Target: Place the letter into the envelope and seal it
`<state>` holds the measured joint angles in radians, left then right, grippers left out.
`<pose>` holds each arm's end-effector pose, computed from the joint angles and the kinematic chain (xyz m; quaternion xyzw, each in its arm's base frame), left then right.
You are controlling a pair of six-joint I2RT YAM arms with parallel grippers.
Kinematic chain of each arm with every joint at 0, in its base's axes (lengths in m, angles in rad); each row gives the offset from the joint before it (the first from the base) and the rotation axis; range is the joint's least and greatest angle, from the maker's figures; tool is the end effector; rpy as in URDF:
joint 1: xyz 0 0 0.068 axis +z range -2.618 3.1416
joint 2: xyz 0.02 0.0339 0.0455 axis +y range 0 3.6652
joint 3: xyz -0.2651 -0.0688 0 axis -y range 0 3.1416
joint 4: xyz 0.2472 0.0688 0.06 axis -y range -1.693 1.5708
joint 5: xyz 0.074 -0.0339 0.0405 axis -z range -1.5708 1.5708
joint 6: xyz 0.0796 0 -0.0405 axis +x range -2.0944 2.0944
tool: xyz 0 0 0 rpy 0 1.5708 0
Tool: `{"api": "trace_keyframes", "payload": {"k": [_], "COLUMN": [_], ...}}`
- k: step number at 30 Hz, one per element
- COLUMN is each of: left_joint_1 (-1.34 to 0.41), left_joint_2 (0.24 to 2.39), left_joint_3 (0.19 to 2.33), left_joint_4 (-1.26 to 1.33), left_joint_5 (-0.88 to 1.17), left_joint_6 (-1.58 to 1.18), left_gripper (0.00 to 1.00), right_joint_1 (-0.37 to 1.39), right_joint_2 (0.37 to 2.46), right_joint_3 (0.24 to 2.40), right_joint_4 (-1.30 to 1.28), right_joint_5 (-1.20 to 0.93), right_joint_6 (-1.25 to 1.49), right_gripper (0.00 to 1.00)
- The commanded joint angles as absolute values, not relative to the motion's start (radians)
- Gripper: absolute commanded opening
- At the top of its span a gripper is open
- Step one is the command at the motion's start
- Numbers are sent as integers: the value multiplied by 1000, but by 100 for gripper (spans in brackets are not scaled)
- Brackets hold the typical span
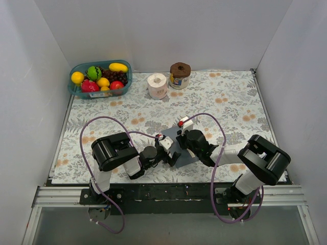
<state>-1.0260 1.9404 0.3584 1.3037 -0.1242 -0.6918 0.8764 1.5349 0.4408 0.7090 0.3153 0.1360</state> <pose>0.1743 -0.2686 0.0708 0.0957 0.7919 -0.4227 0.4301 0.2211 0.2270 0.1301 -0.2146 0.7953 0.1537 0.5457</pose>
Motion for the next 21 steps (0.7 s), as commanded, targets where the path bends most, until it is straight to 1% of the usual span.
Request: {"api": "trace_keyframes", "payload": {"k": [1,8,11,13,18,21], "left_joint_1": [-1034,-1034,-1034,-1032,-1034,-1034], "left_joint_2": [2019,2019,2017,2017,2019,2016], "left_joint_3": [316,316,316,316,318,318], "left_joint_4": [965,965,965,965,965,963], "left_joint_5": [-104,-110,-109,-109,-110,-112], "left_joint_6": [-733,-733,-735,-735,-735,-735], "left_gripper": [92,92,92,92,92,92], "right_joint_1": [879,879,879,879,881,885], "right_joint_2": [1517,1513,1509,1511,1519,1529], "right_joint_3": [408,413,414,416,420,422], "right_joint_4": [660,609,604,603,620,621], "right_joint_5": [324,403,399,382,240,196], "right_joint_6": [156,175,176,175,169,172], "right_gripper": [1,1,1,1,1,1]}}
